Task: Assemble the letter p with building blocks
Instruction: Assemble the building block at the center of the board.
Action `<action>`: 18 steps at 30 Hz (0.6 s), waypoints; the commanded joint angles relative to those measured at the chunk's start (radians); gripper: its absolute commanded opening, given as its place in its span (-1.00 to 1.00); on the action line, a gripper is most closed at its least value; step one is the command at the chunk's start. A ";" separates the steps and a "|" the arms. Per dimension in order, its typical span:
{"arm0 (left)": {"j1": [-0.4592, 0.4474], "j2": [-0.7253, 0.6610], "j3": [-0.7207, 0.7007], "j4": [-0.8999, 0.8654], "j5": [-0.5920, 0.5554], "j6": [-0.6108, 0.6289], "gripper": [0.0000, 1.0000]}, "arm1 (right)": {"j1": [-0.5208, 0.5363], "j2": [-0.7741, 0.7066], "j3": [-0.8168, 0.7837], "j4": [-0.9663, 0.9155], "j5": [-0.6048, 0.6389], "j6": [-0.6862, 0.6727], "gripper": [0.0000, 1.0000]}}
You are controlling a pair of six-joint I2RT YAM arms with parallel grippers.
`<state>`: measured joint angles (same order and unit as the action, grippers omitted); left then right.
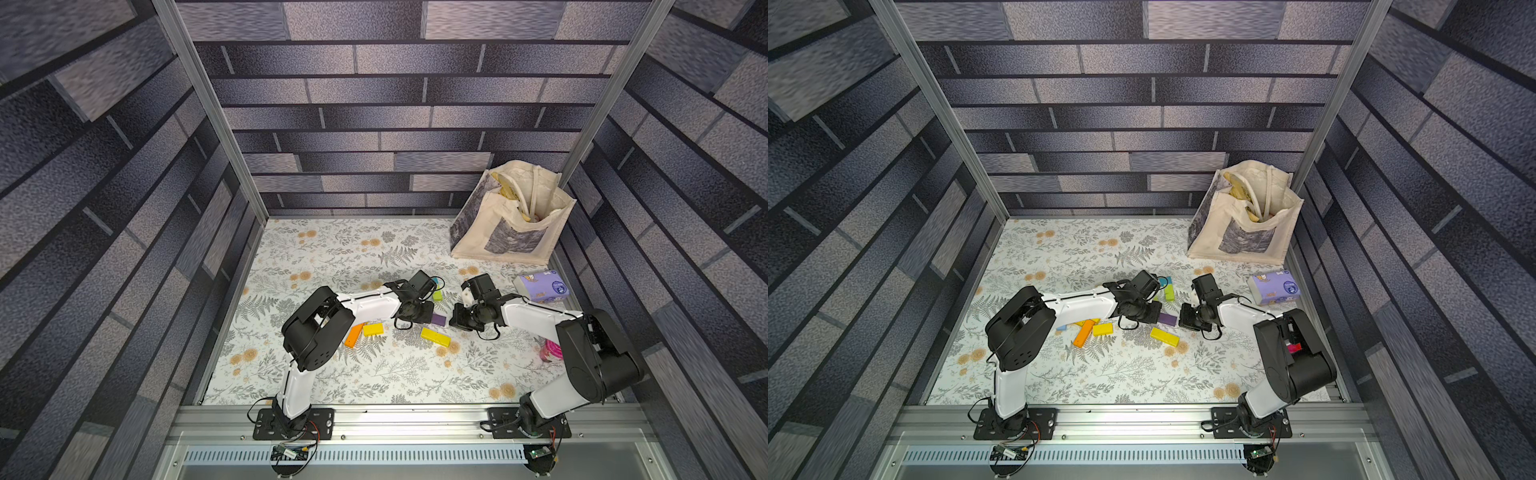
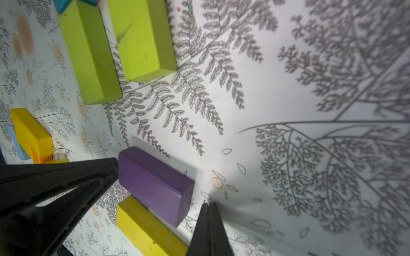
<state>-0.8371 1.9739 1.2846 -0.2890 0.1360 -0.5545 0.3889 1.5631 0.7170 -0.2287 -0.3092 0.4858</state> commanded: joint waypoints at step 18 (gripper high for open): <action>-0.011 0.084 0.118 -0.110 0.084 0.029 -1.00 | 0.007 0.097 0.047 0.025 -0.001 0.064 -1.00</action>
<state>-0.8360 2.0289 1.3666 -0.3832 0.1532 -0.5556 0.3882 1.6234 0.7506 -0.1608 -0.3439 0.5419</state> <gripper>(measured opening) 0.046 0.049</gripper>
